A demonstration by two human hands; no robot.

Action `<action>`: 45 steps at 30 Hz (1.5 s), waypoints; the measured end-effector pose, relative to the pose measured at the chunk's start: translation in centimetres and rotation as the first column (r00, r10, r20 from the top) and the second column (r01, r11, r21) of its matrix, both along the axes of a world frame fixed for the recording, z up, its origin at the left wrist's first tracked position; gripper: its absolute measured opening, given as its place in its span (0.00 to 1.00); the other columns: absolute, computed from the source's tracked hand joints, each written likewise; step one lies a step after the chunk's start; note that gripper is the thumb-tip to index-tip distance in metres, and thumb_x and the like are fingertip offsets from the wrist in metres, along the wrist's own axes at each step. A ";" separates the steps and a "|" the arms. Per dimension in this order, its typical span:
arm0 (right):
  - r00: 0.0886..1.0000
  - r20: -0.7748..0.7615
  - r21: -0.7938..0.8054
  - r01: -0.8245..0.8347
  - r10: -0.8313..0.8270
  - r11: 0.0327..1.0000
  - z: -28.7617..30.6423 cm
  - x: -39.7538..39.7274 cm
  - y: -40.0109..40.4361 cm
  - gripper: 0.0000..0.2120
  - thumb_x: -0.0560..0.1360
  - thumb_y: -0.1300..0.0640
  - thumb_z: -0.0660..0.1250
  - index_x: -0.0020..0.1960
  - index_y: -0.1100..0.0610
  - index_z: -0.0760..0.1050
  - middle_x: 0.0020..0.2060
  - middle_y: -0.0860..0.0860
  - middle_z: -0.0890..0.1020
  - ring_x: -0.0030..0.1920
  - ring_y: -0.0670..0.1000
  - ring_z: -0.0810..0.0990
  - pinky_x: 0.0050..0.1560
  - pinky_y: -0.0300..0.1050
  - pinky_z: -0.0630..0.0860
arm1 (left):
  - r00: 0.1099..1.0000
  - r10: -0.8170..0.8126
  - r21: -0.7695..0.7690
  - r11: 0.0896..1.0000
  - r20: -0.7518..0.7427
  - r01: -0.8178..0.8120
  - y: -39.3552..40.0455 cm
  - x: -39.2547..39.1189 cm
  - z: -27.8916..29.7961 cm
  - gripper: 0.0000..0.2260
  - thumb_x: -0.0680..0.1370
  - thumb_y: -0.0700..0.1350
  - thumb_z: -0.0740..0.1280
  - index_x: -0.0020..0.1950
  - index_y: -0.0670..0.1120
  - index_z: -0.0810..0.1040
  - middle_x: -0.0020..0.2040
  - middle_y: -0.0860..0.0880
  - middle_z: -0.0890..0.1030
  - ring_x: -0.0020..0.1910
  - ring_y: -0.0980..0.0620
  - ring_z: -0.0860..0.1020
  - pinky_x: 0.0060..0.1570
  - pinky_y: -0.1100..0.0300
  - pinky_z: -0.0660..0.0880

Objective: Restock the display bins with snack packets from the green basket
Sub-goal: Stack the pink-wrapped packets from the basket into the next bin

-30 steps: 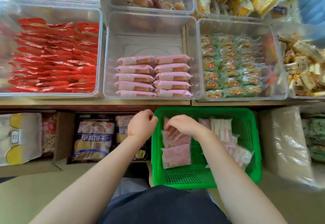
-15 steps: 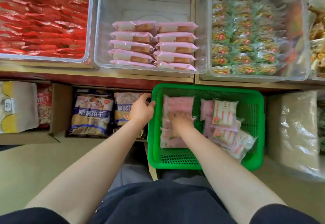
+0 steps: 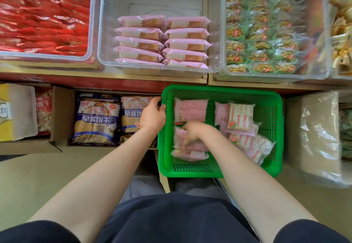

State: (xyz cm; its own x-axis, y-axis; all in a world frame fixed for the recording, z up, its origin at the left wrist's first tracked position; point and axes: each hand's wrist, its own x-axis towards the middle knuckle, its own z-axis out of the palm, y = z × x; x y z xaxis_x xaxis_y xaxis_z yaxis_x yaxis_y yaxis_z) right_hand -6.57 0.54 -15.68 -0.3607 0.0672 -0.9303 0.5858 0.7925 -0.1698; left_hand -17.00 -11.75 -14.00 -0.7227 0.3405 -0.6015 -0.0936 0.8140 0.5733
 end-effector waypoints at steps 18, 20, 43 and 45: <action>0.949 -0.301 0.130 -0.061 0.099 0.990 -1.1 6.2 -4.8 0.41 0.67 0.46 0.71 0.75 0.53 0.59 0.62 0.56 0.72 0.63 0.60 0.72 0.61 0.55 0.69 | 1.000 -0.019 -0.015 1.000 -0.012 0.019 -0.1 0.2 -0.5 0.16 0.83 0.49 0.59 0.71 0.49 0.70 0.56 0.43 0.81 0.55 0.39 0.79 0.56 0.46 0.76; 0.935 -0.326 0.185 -0.084 0.142 0.979 -1.2 6.5 -4.9 0.42 0.67 0.45 0.71 0.76 0.54 0.57 0.61 0.56 0.72 0.62 0.60 0.73 0.60 0.55 0.70 | 1.000 -0.017 -0.010 1.000 -0.002 0.017 -0.2 0.2 -0.6 0.16 0.83 0.49 0.59 0.70 0.50 0.70 0.55 0.43 0.82 0.54 0.39 0.79 0.55 0.45 0.76; -0.021 0.033 -0.612 0.790 -0.999 -0.037 5.0 2.0 1.0 0.27 0.74 0.35 0.65 0.67 0.47 0.74 0.59 0.54 0.83 0.56 0.54 0.84 0.56 0.60 0.80 | 0.980 -0.165 0.315 0.941 0.111 0.123 2.5 4.6 5.5 0.36 0.68 0.64 0.72 0.70 0.47 0.69 0.62 0.51 0.72 0.61 0.53 0.72 0.63 0.55 0.71; -0.037 0.058 -0.625 0.778 -0.998 -0.065 6.1 2.2 1.0 0.26 0.79 0.34 0.55 0.66 0.50 0.76 0.56 0.54 0.84 0.54 0.55 0.84 0.50 0.55 0.82 | 0.969 -0.051 0.328 0.944 0.244 -0.033 2.7 4.0 6.2 0.36 0.65 0.60 0.75 0.67 0.45 0.69 0.60 0.50 0.76 0.57 0.51 0.77 0.57 0.56 0.76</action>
State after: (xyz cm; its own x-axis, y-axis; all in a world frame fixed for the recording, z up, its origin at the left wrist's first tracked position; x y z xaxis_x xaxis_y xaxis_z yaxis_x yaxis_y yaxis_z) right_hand -4.40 1.49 -9.63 -0.5176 0.3354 -0.7871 0.4884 -0.6396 -0.5937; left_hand -13.00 -9.00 -7.76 -0.5625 0.5542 -0.6135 -0.2588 0.5868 0.7673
